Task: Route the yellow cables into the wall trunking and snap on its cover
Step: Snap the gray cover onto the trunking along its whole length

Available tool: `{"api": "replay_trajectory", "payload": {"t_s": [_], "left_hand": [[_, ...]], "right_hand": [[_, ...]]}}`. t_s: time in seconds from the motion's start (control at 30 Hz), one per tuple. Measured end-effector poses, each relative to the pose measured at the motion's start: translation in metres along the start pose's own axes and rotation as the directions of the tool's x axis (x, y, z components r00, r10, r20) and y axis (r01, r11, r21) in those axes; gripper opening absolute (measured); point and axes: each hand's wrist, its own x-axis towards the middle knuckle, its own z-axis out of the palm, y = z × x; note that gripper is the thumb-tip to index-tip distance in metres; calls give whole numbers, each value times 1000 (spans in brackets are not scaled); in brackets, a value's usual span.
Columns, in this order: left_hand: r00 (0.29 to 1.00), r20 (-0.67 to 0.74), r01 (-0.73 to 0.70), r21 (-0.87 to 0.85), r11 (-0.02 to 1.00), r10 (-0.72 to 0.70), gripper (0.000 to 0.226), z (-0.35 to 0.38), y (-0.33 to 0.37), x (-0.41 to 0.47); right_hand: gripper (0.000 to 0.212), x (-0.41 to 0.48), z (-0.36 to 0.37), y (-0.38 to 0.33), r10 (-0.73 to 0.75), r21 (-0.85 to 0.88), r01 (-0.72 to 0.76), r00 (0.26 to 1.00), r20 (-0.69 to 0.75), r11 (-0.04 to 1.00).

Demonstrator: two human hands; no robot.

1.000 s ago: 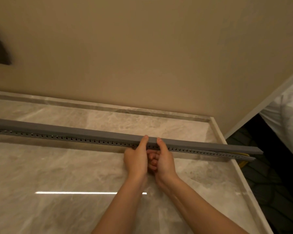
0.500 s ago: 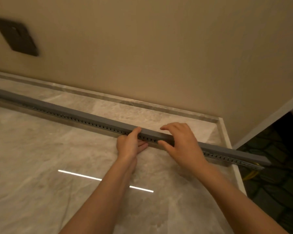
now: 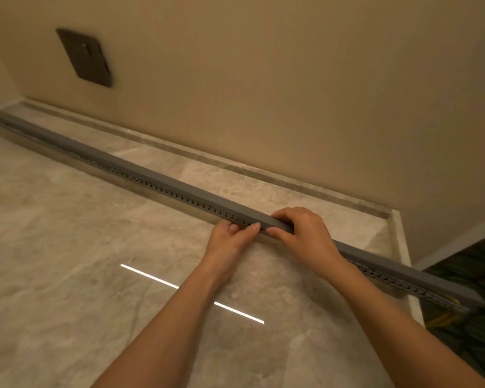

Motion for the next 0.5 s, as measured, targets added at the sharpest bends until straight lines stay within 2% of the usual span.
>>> {"api": "replay_trajectory", "payload": {"t_s": [0.1, 0.27, 0.5], "left_hand": [[999, 5, -33, 65, 997, 33, 32, -3, -5, 2], [996, 3, -85, 133, 987, 85, 28, -4, -7, 3], [992, -40, -119, 94, 988, 123, 30, -3, -8, 2]], "right_hand": [[24, 0, -2, -1, 11, 30, -11, 1000, 5, 999], [24, 2, -11, -6, 65, 129, -71, 997, 52, 989], [22, 8, -18, -10, 119, 199, -145, 983, 140, 969]]}}
